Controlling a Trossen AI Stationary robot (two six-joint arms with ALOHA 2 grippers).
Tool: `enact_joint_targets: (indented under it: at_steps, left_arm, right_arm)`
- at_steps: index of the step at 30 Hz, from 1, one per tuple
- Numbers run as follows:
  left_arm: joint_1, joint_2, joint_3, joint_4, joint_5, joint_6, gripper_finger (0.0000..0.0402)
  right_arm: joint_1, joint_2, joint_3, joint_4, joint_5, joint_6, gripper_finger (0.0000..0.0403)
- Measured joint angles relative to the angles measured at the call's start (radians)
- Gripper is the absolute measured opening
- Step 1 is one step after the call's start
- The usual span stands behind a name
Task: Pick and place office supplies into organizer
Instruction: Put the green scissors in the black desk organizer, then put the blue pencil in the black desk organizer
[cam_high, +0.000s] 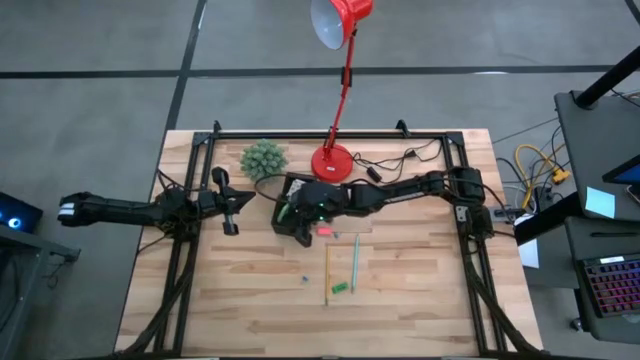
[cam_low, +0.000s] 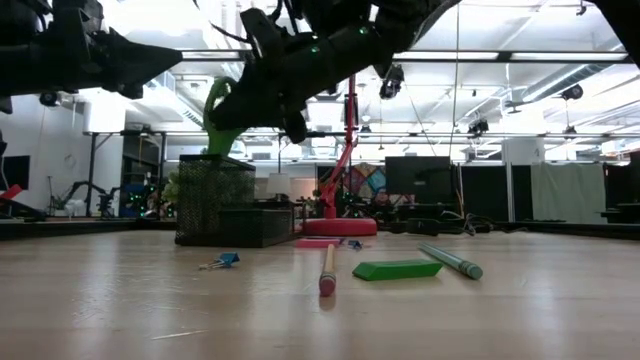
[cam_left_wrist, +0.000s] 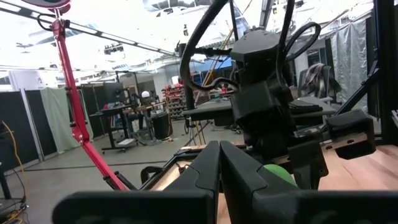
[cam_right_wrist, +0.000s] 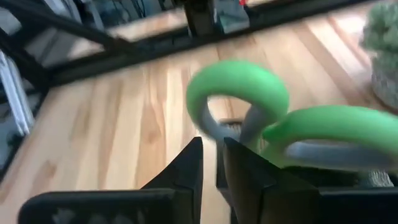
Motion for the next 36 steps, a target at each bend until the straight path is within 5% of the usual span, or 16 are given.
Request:
enact_joint_targets:
  at_steps: [6,26,36]
  left_arm:
    - [0.000,0.000,0.000,0.000,0.000,0.000,0.0000]
    - [0.000,0.000,0.000,0.000,0.000,0.000,0.0000]
    - [0.000,0.001,0.000,-0.001,0.000,0.000,0.0000]
  right_arm:
    - [0.000,0.000,0.062,-0.170,0.001,-0.021,0.0057]
    - [0.005,-0.065,0.099,-0.316,-0.001,-0.028,0.0057]
    - [0.126,-0.190,0.099,-0.475,0.009,-0.226,0.0056]
